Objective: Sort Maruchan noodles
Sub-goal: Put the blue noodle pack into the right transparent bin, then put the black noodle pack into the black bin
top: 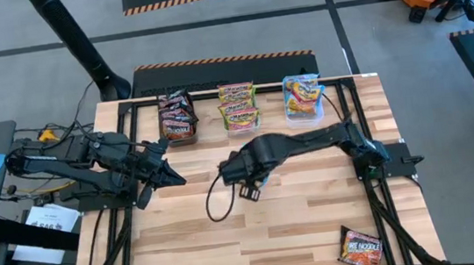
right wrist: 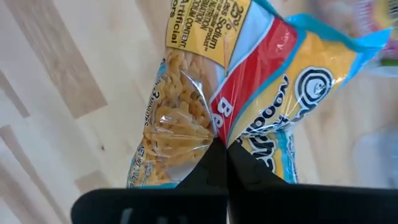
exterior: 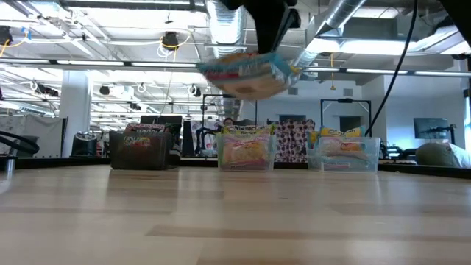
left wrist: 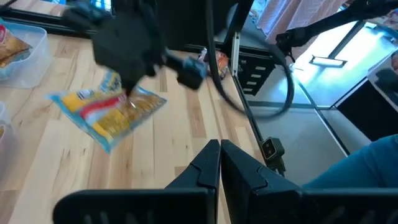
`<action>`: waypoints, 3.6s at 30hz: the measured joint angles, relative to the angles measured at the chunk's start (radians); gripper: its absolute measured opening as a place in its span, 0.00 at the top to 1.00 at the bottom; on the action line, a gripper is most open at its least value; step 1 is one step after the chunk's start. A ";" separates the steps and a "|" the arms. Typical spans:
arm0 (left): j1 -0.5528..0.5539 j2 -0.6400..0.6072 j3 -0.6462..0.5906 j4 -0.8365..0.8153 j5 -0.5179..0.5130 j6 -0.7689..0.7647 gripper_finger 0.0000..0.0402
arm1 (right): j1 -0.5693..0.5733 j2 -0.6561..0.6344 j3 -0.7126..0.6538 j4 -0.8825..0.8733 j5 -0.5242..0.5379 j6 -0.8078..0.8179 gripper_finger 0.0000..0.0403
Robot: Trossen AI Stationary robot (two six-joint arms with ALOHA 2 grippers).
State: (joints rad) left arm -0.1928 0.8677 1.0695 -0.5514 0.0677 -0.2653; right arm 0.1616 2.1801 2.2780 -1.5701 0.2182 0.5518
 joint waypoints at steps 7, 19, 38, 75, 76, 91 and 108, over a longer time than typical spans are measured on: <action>0.000 0.000 0.000 0.000 -0.002 0.002 1.00 | -0.049 -0.128 -0.151 0.002 0.057 -0.057 0.99; 0.033 0.000 0.000 0.043 -0.195 0.107 1.00 | -0.218 -0.460 -0.634 -0.002 0.208 -0.229 0.99; 0.177 0.000 0.000 0.230 -0.373 0.247 1.00 | -0.553 -0.556 -1.006 0.237 0.463 -0.824 0.99; 0.348 0.000 0.000 0.229 -0.373 0.243 1.00 | -0.751 -0.556 -1.025 0.395 0.258 -0.997 0.83; 0.349 0.000 0.000 0.229 -0.373 0.243 1.00 | -0.753 -0.556 -1.025 0.395 0.255 -0.996 0.81; 0.349 0.000 0.000 0.227 -0.375 0.224 1.00 | -0.759 -0.556 -0.993 0.234 0.109 -0.741 0.66; 0.352 0.000 0.000 0.229 -0.452 0.272 1.00 | -0.825 -0.556 -0.916 0.102 -0.035 -0.631 0.68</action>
State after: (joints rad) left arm 0.1589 0.8680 1.0695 -0.3229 -0.3846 0.0064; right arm -0.6632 1.6238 1.3618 -1.4685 0.1829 -0.0790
